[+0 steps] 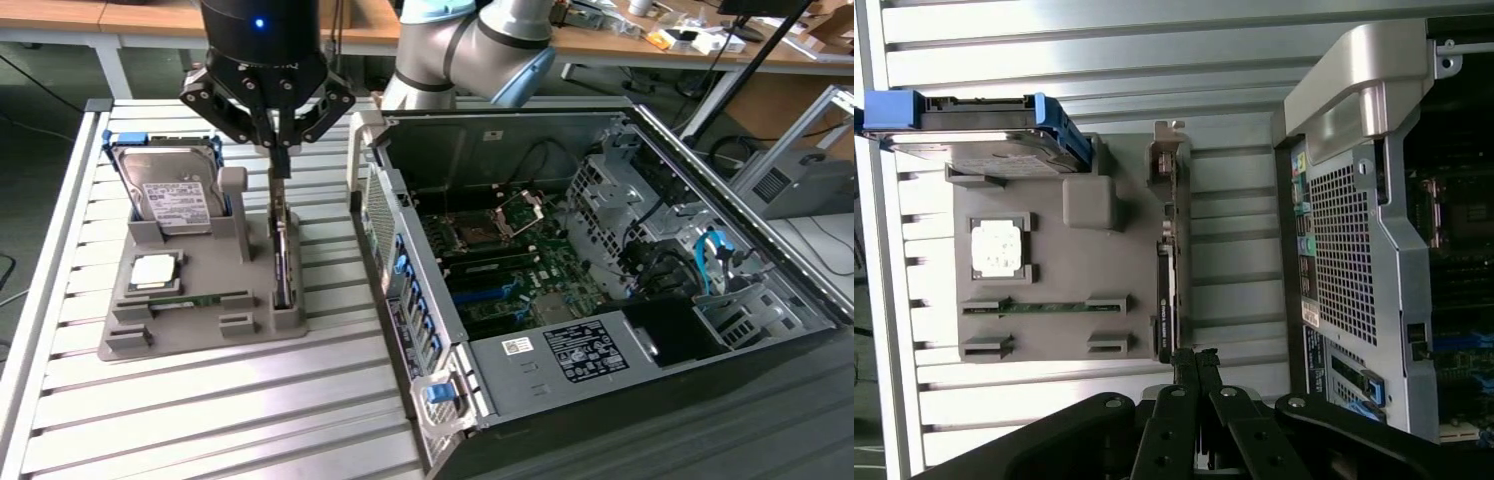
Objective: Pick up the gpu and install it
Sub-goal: 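Reach for the gpu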
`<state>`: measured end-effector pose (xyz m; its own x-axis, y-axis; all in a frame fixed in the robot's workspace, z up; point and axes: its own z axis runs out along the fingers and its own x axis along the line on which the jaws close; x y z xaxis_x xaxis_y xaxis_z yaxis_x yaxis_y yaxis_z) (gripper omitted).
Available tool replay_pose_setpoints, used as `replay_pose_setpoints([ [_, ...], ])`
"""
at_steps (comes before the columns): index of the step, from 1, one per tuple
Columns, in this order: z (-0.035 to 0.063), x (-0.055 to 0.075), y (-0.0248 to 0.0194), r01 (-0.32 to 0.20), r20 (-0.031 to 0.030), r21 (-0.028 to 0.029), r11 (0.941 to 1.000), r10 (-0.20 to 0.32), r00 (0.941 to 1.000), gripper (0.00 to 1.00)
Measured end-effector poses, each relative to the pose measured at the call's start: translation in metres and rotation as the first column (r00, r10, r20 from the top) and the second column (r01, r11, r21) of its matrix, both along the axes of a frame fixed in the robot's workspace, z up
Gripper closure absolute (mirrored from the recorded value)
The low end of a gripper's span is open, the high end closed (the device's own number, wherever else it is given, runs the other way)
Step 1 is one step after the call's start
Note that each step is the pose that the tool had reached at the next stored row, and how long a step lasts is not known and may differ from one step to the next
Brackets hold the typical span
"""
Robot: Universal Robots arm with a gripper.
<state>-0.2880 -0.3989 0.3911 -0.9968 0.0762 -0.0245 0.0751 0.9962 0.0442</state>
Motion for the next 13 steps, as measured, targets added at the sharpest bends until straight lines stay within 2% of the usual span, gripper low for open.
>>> replay_pose_setpoints([
  [13, -0.0001, -0.0063, 0.0, 0.0, -0.0001, 0.0, 1.0, 0.0, 1.0, 0.87],
])
